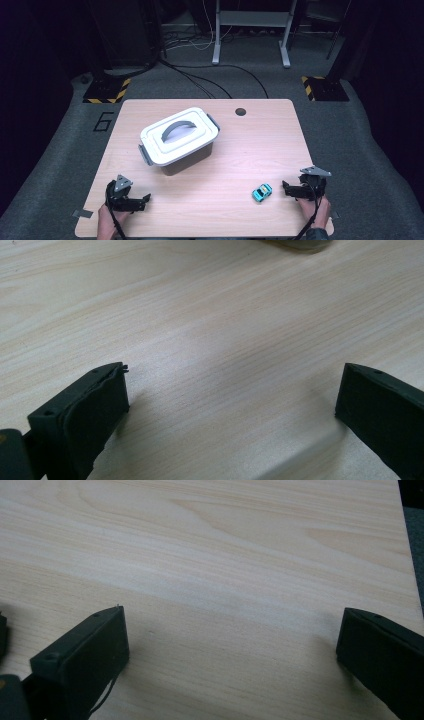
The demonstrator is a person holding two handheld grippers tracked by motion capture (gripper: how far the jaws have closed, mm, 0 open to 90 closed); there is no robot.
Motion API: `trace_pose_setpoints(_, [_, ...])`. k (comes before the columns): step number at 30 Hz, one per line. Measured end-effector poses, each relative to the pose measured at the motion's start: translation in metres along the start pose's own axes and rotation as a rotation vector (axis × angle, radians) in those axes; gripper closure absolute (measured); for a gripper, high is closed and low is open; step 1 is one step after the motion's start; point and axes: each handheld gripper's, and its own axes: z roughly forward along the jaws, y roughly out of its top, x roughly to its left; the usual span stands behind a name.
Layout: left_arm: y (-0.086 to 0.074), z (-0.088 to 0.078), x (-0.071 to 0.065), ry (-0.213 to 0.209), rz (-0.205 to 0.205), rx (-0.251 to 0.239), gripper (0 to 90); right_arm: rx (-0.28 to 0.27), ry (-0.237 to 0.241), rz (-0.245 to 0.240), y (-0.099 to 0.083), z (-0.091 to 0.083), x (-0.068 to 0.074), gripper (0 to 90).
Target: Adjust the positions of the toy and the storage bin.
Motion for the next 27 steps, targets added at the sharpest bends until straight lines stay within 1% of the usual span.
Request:
trace_pose_setpoints(3, [0.0000, 0.0002, 0.0001, 0.000, -0.002, 0.000, 0.0, 0.001, 0.002, -0.001, 0.0003, 0.0002, 0.0003, 0.0])
trace_pose_setpoints(4, [0.0005, -0.0004, 0.0004, -0.004, -0.002, 0.010, 0.0, 0.002, 0.001, 0.000, 0.0002, 0.0001, 0.0006, 0.0])
trace_pose_setpoints(9, [0.0007, -0.0006, -0.0001, 0.003, 0.002, 0.010, 0.0, 0.000, 0.007, -0.002, 0.0004, 0.0003, 0.0008, 0.0])
trace_pose_setpoints(13, [0.0009, -0.0006, 0.0001, -0.003, -0.001, 0.015, 0.0, 0.000, 0.008, -0.003, 0.0004, 0.0003, 0.0008, 0.0])
trace_pose_setpoints(15, [0.0012, 0.0000, 0.0007, -0.006, 0.007, 0.010, 0.0, 0.000, 0.009, -0.003, 0.0004, 0.0003, 0.0008, 0.0])
trace_pose_setpoints(16, [0.0011, 0.0002, 0.0004, -0.006, 0.001, 0.009, 0.0, 0.000, 0.008, -0.003, 0.0004, 0.0003, 0.0008, 0.0])
trace_pose_setpoints(19, [0.0012, 0.0002, 0.0001, -0.006, 0.001, 0.008, 0.0, 0.000, 0.009, -0.003, 0.0004, 0.0004, 0.0007, 0.0])
trace_pose_setpoints(20, [0.0009, 0.0007, -0.0002, -0.002, 0.002, 0.001, 0.0, -0.002, 0.008, 0.000, 0.0005, 0.0005, 0.0009, 0.0])
trace_pose_setpoints(24, [0.0016, 0.0004, -0.0007, -0.008, 0.012, 0.006, 0.0, 0.000, 0.010, -0.003, 0.0005, 0.0004, 0.0007, 0.0])
trace_pose_setpoints(25, [0.0026, 0.0002, -0.0006, -0.019, 0.015, 0.020, 0.0, 0.000, 0.010, -0.004, 0.0005, 0.0004, 0.0006, 0.0])
trace_pose_setpoints(26, [0.0032, 0.0005, -0.0010, -0.019, 0.021, 0.021, 0.0, 0.000, 0.010, -0.004, 0.0005, 0.0004, 0.0007, 0.0])
trace_pose_setpoints(27, [0.0043, -0.0001, -0.0015, -0.024, 0.033, 0.032, 0.0, 0.000, 0.010, -0.004, 0.0005, 0.0004, 0.0007, 0.0])
